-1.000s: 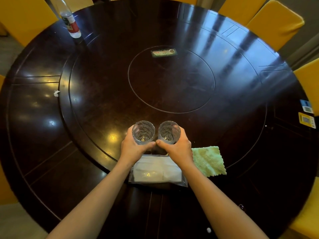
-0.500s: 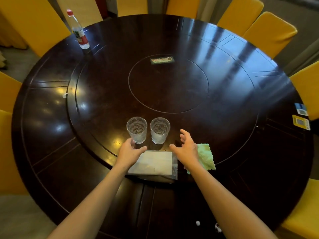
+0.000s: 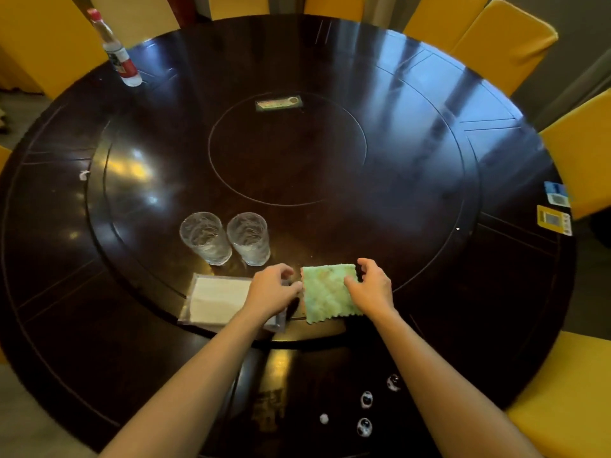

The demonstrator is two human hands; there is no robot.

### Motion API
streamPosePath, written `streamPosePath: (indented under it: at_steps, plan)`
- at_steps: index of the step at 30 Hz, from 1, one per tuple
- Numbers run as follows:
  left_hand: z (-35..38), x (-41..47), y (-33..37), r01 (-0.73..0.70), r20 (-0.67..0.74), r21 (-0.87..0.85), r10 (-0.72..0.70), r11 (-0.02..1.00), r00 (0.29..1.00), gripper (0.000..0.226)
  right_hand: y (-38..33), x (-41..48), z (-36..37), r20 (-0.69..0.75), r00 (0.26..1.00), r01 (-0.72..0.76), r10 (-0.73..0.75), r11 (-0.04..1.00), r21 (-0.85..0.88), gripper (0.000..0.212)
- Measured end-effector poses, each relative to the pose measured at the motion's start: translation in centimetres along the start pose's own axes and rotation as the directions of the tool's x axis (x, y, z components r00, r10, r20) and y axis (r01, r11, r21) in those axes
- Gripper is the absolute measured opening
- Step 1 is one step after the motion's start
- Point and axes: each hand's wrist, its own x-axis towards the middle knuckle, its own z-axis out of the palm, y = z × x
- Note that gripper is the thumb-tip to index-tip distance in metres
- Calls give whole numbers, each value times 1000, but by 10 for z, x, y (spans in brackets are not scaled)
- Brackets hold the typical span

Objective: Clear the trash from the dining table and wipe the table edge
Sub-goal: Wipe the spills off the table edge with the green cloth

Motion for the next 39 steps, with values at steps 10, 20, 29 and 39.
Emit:
streamPosePath:
  at_steps: [10, 20, 29, 39]
  plan:
    - [44, 39, 21, 163, 9, 18, -163, 987, 987, 57, 17, 38, 0, 172, 977, -146, 124, 982, 119, 53]
    - [43, 22, 31, 64, -45, -278, -79, 958, 996, 9, 34, 34, -11, 292, 952, -219, 90, 867, 447, 7]
    - [17, -23, 39, -59, -24, -581, 55, 812, 998, 12, 33, -31, -58, 284, 947, -149, -150, 576, 804, 18]
    - [3, -120, 43, -154, 19, -700, 234, 698, 972, 4, 29, -163, -58, 275, 889, -163, -366, 308, 937, 38]
